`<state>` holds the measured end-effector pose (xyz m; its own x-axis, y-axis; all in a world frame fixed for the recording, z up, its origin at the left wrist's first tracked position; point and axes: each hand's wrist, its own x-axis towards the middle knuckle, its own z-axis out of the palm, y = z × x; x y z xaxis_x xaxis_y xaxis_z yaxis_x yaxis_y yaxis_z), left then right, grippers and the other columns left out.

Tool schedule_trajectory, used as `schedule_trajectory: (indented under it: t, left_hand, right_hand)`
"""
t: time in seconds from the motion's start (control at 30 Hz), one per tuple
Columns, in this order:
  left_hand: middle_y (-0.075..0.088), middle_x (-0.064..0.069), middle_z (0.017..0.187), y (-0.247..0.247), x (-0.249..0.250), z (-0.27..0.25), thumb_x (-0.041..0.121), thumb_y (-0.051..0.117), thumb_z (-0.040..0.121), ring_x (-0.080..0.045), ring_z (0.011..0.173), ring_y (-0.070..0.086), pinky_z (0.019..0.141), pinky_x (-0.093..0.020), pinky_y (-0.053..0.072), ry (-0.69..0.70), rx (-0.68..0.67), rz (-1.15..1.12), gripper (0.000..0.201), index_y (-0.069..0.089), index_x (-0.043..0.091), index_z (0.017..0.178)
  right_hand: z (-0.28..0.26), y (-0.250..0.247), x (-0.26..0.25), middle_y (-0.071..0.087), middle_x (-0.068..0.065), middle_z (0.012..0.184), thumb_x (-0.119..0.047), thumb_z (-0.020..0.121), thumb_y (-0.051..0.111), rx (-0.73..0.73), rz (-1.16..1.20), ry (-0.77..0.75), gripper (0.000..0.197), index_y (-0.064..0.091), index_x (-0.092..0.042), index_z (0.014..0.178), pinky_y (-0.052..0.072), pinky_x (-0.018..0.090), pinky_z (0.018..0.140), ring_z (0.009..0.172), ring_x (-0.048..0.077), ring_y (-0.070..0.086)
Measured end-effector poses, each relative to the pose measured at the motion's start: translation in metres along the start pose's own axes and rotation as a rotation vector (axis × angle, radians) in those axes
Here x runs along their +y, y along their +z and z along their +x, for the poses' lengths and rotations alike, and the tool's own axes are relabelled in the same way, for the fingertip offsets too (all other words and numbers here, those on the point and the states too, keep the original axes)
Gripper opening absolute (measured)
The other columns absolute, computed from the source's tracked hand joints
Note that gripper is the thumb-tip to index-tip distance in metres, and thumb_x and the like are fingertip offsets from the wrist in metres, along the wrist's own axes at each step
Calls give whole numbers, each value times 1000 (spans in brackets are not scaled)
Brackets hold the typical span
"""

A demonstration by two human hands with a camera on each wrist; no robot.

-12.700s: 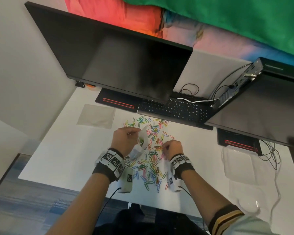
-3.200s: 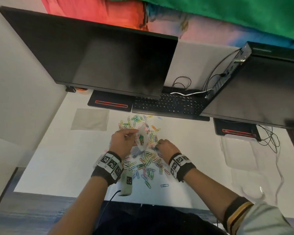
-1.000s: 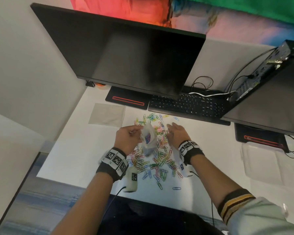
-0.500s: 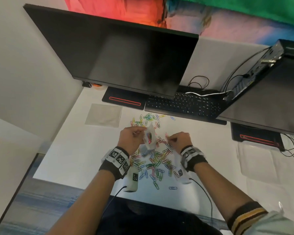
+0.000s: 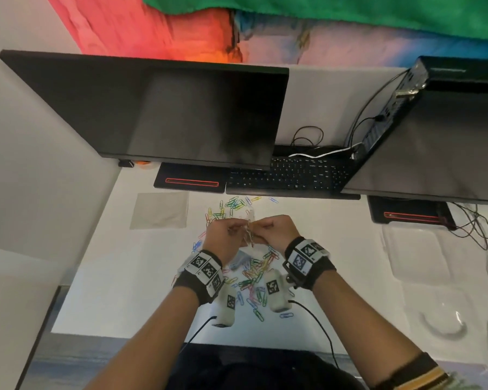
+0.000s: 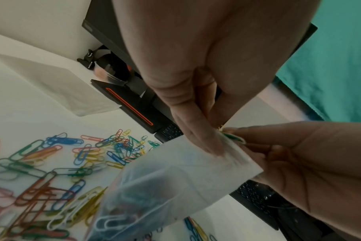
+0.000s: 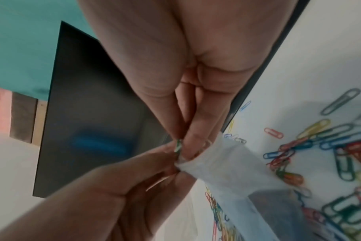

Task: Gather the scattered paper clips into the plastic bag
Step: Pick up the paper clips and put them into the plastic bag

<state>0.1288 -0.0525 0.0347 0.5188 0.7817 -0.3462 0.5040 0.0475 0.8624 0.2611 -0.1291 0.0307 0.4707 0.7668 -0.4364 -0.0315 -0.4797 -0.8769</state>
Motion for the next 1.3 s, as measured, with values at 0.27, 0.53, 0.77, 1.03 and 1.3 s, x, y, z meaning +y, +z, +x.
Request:
schedule_trajectory:
  t: [0.27, 0.53, 0.77, 1.03, 1.3]
  left_hand:
    - [76, -7, 89, -9, 1, 4, 3, 57, 93, -14, 73, 74, 73, -28, 62, 38, -23, 43, 22, 76, 12, 102]
    - [75, -5, 80, -34, -3, 5, 4, 56, 94, -17, 71, 75, 75, -39, 63, 40, 39, -33, 23, 75, 17, 94]
    - [71, 1, 74, -65, 5, 5, 4, 57, 95, -19, 70, 75, 75, -39, 63, 21, 71, -128, 20, 76, 11, 96]
    - [70, 0, 74, -113, -13, 8, 0, 55, 96, -12, 66, 73, 73, -32, 62, -17, 152, -186, 21, 74, 9, 97]
    - [71, -8, 80, -145, -34, 11, 2, 56, 95, -20, 71, 72, 72, -30, 62, -17, 223, -126, 21, 74, 12, 98]
  right_hand:
    - [10, 23, -7, 73, 6, 83, -9, 83, 64, 77, -520, -174, 16, 77, -12, 91, 52, 19, 69, 76, 16, 63]
    - [11, 21, -27, 74, -5, 72, -20, 86, 63, 9, -653, -448, 17, 78, -17, 77, 52, 18, 66, 64, 8, 65]
    - [21, 18, -56, 76, -6, 89, -20, 87, 69, -272, -281, -310, 11, 77, -16, 94, 58, 22, 73, 81, 7, 71]
    - [84, 3, -7, 69, 11, 113, -20, 91, 63, 273, -409, -133, 22, 68, -15, 112, 53, 34, 90, 102, 25, 65]
    - [126, 45, 51, -2, 14, 161, -53, 98, 29, 158, -965, -31, 65, 14, -22, 152, 13, 53, 118, 147, 35, 7]
